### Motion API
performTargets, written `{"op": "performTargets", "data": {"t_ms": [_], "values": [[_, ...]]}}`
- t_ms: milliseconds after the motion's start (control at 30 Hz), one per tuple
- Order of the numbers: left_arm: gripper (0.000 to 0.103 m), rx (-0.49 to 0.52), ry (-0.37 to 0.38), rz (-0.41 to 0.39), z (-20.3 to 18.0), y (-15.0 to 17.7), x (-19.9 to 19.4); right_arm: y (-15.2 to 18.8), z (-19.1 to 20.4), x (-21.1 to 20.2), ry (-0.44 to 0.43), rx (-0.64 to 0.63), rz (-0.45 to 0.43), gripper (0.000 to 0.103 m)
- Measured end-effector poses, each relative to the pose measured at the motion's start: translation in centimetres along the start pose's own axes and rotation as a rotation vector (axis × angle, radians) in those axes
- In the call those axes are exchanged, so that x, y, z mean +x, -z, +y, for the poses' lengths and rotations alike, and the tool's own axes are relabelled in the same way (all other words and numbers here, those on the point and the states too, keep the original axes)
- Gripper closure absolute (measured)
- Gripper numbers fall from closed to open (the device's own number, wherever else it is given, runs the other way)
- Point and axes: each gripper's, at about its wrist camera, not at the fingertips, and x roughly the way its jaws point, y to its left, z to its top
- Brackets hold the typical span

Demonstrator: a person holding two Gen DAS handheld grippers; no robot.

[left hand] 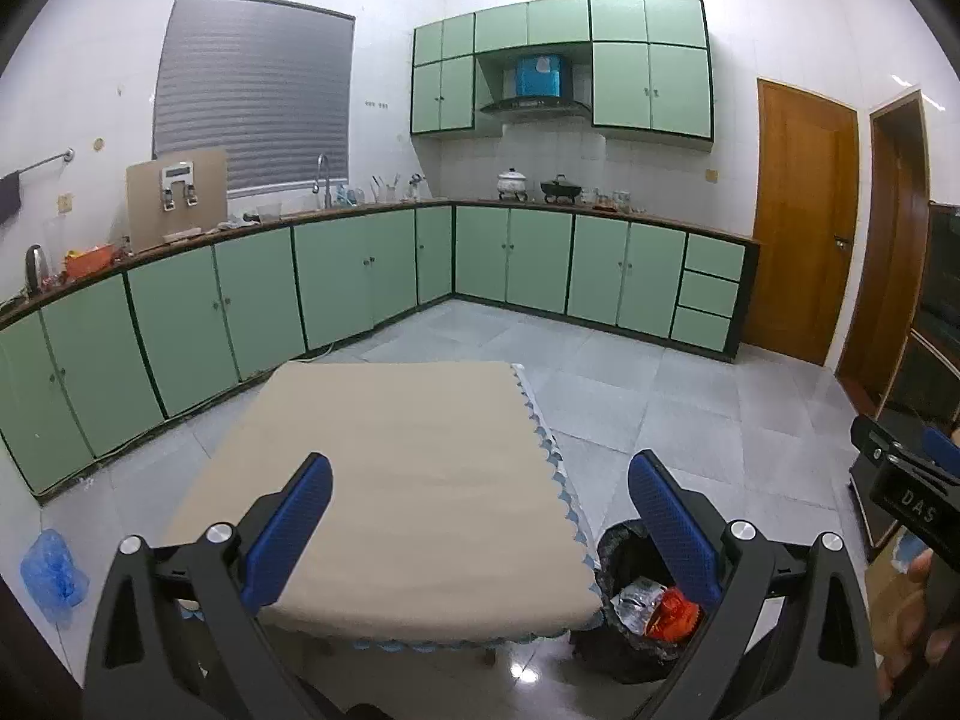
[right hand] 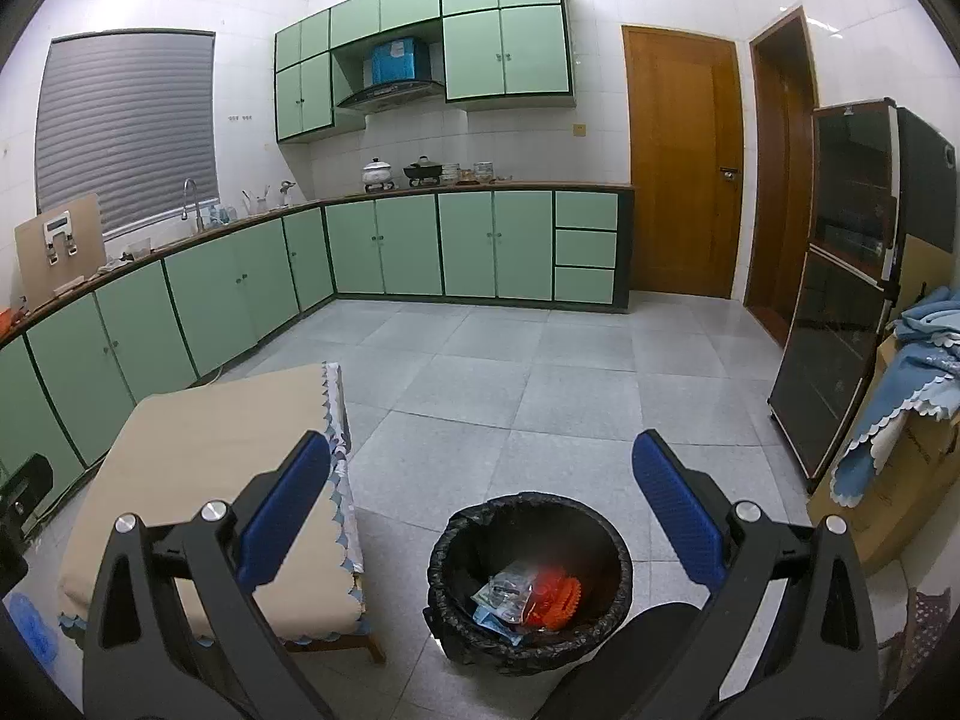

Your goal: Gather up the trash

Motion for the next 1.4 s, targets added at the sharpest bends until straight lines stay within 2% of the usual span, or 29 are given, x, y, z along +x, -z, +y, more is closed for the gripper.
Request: {"op": "performTargets", "data": {"t_ms": [100,1400], "values": [[0.006,0.012,-0.024,-0.014,0.1,0.0,-0.2,-0.1,0.2,-0.2,-0.001,-0.004,-0.005,0.005],[0.006,-0.013,-0.052,0.001,0.3,-0.1,-0.2,-1.3,1.3,-0.5,-0.023,-0.014,-0.02,0.005]]}}
